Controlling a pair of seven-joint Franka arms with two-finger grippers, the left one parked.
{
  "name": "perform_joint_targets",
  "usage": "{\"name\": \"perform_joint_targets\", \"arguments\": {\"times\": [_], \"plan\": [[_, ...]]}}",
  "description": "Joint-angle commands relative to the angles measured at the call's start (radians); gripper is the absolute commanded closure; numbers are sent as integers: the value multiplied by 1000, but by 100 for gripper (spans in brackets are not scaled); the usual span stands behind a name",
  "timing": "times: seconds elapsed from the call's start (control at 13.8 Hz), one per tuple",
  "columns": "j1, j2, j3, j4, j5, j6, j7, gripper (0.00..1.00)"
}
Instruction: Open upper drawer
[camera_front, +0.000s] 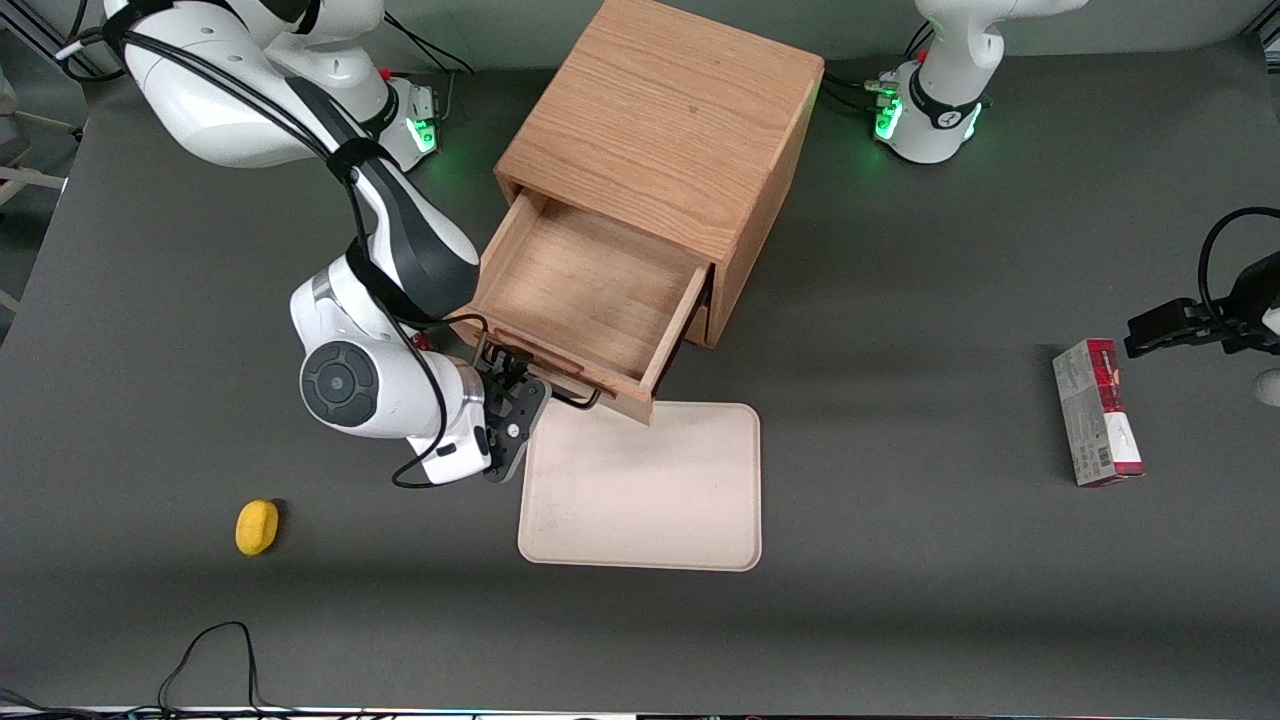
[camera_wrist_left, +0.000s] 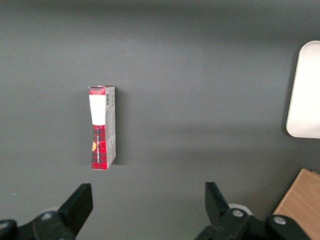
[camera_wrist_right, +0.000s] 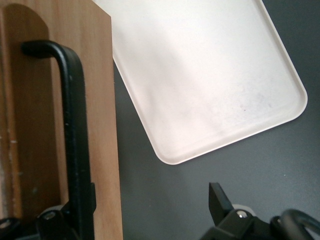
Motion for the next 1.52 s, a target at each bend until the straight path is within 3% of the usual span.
{"name": "perform_joint_targets", "arguments": {"times": [0.0,0.22,0.43,0.72,0.8,0.94,1.09,1.45], "plan": [[10,23,-4,98,-24,-73,-11,0],[10,17,-17,138,-29,-76,-12,0],[10,-9,-42,181,-113,-76,-12,0],[8,-168,-135,205,-106,-140,23,0],[8,-236,-169,145,-77,-224,116,0],[8,-422,-258,-55,32,-251,417,0],[8,-601,-286,-272,43,-214,616,0],[8,-905,-461,-625,71,-159,643,0]]}}
